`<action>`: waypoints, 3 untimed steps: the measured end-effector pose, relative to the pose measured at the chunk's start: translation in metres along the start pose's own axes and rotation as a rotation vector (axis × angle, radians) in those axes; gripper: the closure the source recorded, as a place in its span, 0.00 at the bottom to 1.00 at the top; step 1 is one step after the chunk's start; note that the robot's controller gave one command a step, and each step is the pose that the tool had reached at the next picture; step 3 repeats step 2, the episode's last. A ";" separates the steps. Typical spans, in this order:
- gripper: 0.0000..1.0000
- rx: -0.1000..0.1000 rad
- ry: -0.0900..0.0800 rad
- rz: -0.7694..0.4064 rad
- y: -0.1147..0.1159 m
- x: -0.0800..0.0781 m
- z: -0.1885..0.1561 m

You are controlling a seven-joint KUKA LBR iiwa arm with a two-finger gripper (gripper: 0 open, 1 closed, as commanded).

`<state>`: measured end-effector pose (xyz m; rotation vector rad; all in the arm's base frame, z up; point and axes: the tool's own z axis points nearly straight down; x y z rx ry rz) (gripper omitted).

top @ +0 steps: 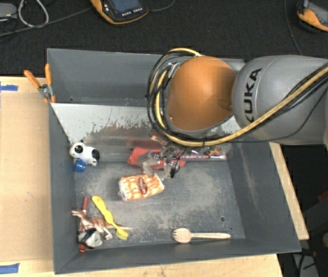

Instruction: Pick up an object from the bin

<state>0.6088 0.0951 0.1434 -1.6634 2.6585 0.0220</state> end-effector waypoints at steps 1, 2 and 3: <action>1.00 0.003 0.000 0.139 0.009 -0.007 0.026; 1.00 0.002 -0.001 -0.016 0.005 -0.013 -0.026; 1.00 0.002 -0.001 -0.016 0.005 -0.013 -0.026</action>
Offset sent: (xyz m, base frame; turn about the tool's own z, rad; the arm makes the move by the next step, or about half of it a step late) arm 0.0109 0.0156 0.1026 0.1193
